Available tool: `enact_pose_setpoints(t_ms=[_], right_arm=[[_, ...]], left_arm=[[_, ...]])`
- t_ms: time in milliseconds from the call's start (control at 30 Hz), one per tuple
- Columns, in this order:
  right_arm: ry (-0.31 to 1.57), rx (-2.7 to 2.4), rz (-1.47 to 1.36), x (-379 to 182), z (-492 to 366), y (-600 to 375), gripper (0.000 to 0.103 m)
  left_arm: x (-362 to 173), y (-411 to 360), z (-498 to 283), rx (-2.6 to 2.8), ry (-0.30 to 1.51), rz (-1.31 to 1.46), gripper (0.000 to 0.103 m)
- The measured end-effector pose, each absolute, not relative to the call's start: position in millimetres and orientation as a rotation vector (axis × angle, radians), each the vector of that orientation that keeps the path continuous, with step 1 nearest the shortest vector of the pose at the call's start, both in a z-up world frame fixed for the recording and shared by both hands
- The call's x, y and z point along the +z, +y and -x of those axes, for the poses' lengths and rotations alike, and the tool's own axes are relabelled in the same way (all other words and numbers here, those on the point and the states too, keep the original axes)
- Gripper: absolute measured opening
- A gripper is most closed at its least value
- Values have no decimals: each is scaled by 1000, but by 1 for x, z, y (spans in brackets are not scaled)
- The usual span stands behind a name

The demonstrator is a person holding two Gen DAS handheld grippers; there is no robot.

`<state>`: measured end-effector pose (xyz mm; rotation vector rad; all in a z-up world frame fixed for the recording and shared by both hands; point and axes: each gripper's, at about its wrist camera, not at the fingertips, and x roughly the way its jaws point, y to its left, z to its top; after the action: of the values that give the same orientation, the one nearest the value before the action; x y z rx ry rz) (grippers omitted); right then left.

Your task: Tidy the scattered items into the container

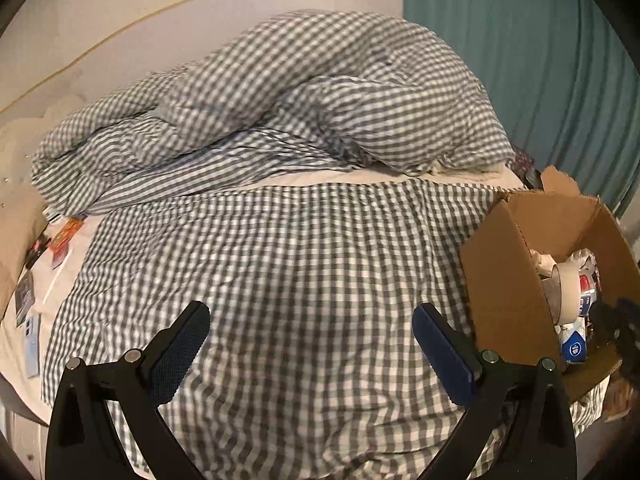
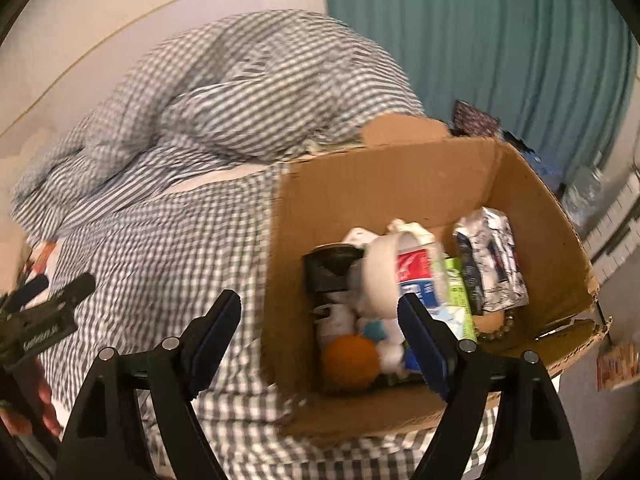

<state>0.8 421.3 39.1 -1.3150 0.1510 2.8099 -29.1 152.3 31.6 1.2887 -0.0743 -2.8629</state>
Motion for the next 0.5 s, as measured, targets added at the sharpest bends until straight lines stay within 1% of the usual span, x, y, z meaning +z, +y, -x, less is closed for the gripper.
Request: enact_pose_setpoints(t_ms=[200, 333, 500], right_arm=[[45, 2871, 1325, 41, -15, 384, 83], [46, 2883, 1350, 34, -23, 373, 83], [51, 2879, 1371, 26, -28, 368, 83]], left_arm=[[43, 135, 0, -2836, -84, -1167, 103], [39, 132, -16, -2844, -48, -1146, 103], [28, 141, -26, -2830, -86, -1136, 103]])
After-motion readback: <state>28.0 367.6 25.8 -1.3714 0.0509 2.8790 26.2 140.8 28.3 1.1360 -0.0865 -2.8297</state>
